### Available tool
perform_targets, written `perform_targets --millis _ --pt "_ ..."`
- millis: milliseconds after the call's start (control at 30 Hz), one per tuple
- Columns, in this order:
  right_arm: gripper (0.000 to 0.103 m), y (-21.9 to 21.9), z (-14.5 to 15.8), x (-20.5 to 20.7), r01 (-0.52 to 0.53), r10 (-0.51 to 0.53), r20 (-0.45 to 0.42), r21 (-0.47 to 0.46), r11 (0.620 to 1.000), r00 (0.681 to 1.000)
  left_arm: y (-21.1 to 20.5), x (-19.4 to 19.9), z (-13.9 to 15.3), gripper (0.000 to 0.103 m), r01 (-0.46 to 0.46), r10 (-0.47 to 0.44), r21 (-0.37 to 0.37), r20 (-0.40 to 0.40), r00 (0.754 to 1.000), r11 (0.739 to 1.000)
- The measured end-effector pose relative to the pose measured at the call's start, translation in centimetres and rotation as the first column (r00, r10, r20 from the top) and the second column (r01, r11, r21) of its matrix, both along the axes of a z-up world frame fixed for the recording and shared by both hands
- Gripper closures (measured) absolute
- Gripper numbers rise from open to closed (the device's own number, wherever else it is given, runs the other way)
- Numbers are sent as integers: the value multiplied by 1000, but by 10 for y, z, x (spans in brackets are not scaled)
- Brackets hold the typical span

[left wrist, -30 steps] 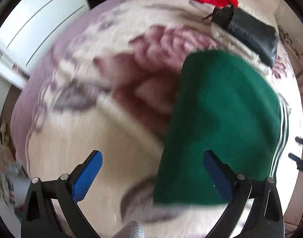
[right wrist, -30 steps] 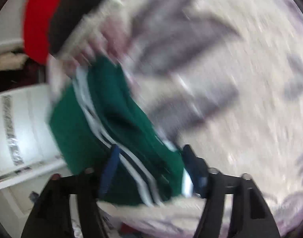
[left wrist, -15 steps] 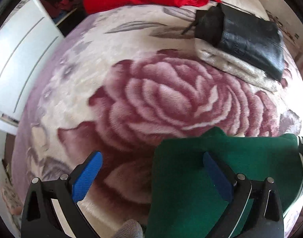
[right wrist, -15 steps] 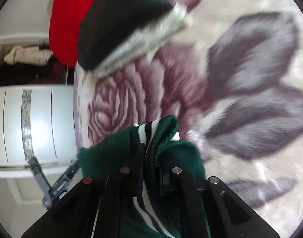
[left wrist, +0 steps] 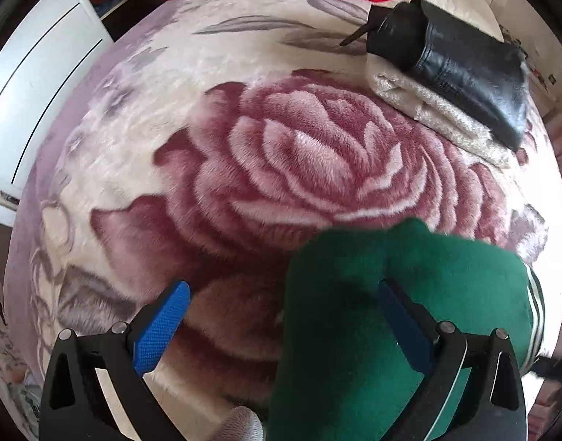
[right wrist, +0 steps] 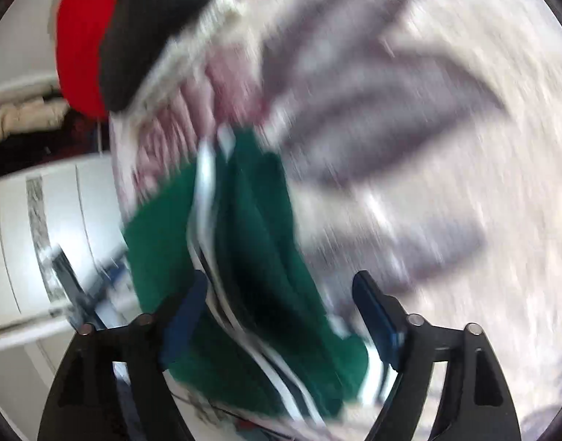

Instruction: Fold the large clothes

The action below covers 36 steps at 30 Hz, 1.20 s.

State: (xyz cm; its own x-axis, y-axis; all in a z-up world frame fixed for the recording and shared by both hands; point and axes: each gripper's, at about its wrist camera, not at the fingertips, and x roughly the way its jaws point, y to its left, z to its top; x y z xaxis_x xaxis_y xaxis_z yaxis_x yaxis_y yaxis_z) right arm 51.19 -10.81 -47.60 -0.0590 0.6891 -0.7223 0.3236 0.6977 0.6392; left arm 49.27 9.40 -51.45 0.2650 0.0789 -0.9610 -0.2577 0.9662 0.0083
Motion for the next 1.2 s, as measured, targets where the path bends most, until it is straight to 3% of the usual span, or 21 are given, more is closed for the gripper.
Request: perform_targets --millis 133,200,233,267,333,400,433,500,567,633,667,733,800,867,900,933,1000,1033,1067,1133,1200 --pt "25 27 -37 -44 -71 74 -83 41 997 994 -4 -40 12 0 -17 17 50 3 1000 999" --pt "60 34 -32 -54 -87 87 -21 -22 996 996 -5 -61 12 0 -26 27 59 -15 1000 998" --pt "81 27 -26 -59 -51 51 -22 14 999 998 -5 -73 11 0 -32 33 57 -25 999 998" --pt "88 14 -17 -64 40 -36 -38 95 995 999 -5 -80 10 0 -36 38 54 -31 999 998" --pt "96 -5 -10 -69 158 -148 -58 253 955 987 -2 -98 3 0 -55 56 23 -52 997 998" --pt "96 -25 -38 -85 350 -275 -238 375 859 931 3 -108 -7 0 -87 86 -11 -64 994 996" --pt "96 -29 -56 -91 395 -291 -311 359 846 905 6 -111 -10 0 -108 106 -35 -69 992 994" --pt "96 -31 -75 -89 275 -232 -281 124 953 931 11 -113 -10 0 -131 128 -40 -71 989 991" --pt "95 -25 -72 -77 142 -130 -228 33 989 965 15 -112 -5 0 -137 135 -36 -50 990 990" --pt "85 -20 -53 -61 136 -124 -175 59 989 977 17 -109 2 0 -127 127 -30 -23 992 991" --pt "53 -22 -39 -56 149 -139 -129 70 986 982 18 -109 3 0 -122 122 -26 -17 992 992" --pt "10 -18 -12 -39 164 -164 -10 74 984 986 18 -104 5 0 -105 105 -8 -13 994 994" --pt "8 -2 -2 -21 135 -140 65 86 987 988 16 -101 5 0 -86 85 -12 -13 996 996" --pt "9 31 -7 -1 -10 9 109 12 1000 994 12 -100 4 0 -64 64 -18 -6 998 998" --pt "14 52 -12 9 -91 101 140 -77 993 985 9 -99 3 0 -52 52 -14 -9 999 999" --pt "53 72 -18 15 -150 167 159 -116 982 973 6 -98 1 0 -38 38 -11 -12 999 999" --pt "66 87 -22 17 -163 183 141 -142 976 973 1 -98 -1 0 -17 17 -19 -12 1000 1000" --pt "81 81 -21 18 -100 104 132 -36 994 986 -1 -99 -1 0 -5 5 -30 -9 1000 1000" --pt "86 69 -22 14 4 -16 104 118 993 994 -2 -100 -2 0 2 -2 -38 -6 1000 999" --pt "88 35 -38 1 251 -257 -35 375 892 966 -2 -101 -8 0 11 -12 -67 -13 1000 998" --pt "88 18 -67 -11 336 -312 -126 337 880 942 0 -101 -15 0 0 -3 -110 -27 1000 994"
